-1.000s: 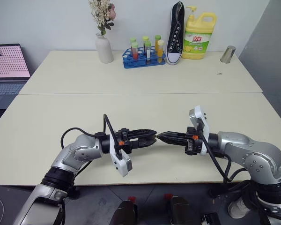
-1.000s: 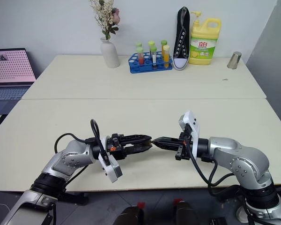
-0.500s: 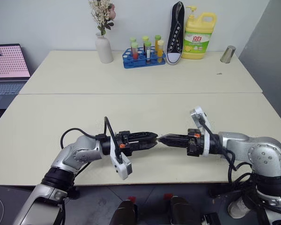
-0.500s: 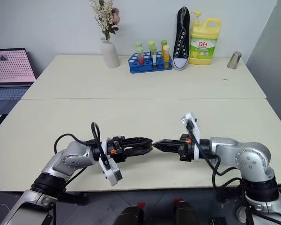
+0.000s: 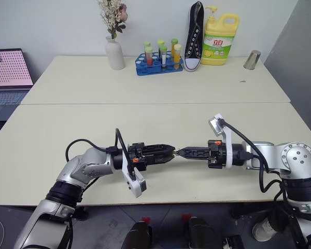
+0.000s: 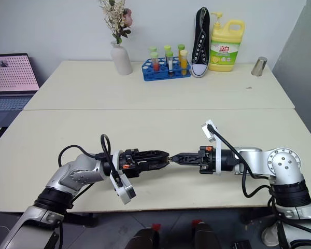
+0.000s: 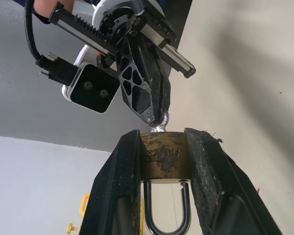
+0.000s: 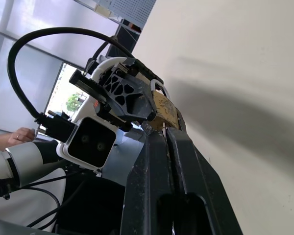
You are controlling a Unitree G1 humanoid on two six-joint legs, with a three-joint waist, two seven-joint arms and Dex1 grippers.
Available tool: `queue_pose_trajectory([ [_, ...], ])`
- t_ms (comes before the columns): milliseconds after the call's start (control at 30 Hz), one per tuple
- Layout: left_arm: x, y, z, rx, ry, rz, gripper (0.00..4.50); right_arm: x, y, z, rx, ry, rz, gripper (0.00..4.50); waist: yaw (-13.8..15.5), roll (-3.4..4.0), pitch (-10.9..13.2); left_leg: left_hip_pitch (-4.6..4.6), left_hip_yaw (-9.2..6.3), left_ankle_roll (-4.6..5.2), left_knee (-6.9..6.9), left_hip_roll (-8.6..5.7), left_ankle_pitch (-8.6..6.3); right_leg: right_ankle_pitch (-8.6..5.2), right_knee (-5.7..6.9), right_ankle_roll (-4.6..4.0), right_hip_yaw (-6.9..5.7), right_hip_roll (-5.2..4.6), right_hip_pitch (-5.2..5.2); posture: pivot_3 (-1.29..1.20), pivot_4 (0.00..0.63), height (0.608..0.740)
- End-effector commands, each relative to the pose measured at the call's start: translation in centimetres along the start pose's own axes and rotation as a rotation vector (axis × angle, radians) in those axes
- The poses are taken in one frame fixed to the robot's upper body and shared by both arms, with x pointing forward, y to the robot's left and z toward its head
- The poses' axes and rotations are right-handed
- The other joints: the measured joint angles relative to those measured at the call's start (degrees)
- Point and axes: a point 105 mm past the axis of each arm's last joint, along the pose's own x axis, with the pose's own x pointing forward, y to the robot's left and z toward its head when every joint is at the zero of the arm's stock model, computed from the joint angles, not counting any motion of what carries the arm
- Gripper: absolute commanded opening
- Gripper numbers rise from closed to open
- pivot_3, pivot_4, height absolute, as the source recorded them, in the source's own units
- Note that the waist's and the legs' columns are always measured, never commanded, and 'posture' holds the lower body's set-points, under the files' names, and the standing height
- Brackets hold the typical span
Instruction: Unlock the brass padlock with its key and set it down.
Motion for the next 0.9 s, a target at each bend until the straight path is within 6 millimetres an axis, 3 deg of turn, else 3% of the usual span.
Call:
queue_pose_trajectory([
  [33,0.1,0.0,0.3,0.012,-0.017,-0.006,0.98,0.4,2.3,0.8,-0.098,-0.022,0.072,0.0,0.0,0.0,0.0,0.0,-0.01,0.0,0.0,0.0,0.0,0.0,0.0,0.0,0.0,0.0,0.0,0.0,0.15,0.74],
  [67,0.1,0.0,0.3,0.011,-0.017,-0.005,0.98,0.5,2.6,0.8,-0.109,-0.022,0.088,0.0,0.0,0.0,0.0,-0.01,-0.01,0.0,0.0,0.0,0.0,0.0,0.0,0.0,0.0,0.0,0.0,0.0,0.15,0.74],
  [200,0.1,0.1,0.2,-0.003,-0.008,0.009,0.98,0.4,2.8,0.5,-0.221,-0.012,0.069,0.88,0.0,0.01,0.0,-0.01,-0.02,0.0,0.0,-0.01,0.0,0.0,-0.01,0.0,-0.01,0.0,-0.01,0.0,0.15,0.74],
  [267,0.1,0.2,0.2,-0.006,-0.005,0.014,0.98,0.3,2.5,0.6,-0.305,-0.009,0.026,1.63,0.0,0.02,0.0,-0.01,-0.04,0.0,0.0,0.0,0.0,0.0,-0.02,0.0,-0.03,0.0,-0.01,0.0,0.15,0.74],
  [367,0.1,0.3,0.3,-0.008,-0.006,0.019,0.98,-0.5,1.2,0.6,-0.59,0.032,-0.095,2.69,0.1,0.08,0.0,-0.03,-0.03,0.0,0.01,-0.03,0.0,-0.01,-0.03,0.01,-0.02,-0.01,-0.02,0.0,0.15,0.74],
  [467,0.1,0.3,0.3,-0.012,-0.003,0.025,0.98,-0.7,0.8,0.4,-0.676,0.024,-0.098,3.81,0.1,0.07,0.0,-0.02,-0.03,0.0,0.0,-0.02,0.0,-0.01,-0.11,0.03,-0.07,0.0,-0.01,0.0,0.15,0.74],
  [900,0.5,0.4,0.4,-0.012,-0.016,0.029,0.98,2.1,0.9,-0.6,-0.642,-0.031,-0.022,3.82,0.1,0.08,0.0,-0.02,-0.05,0.0,-0.01,-0.02,0.0,-0.01,-0.08,0.01,-0.05,0.0,-0.02,0.0,0.15,0.74],
])
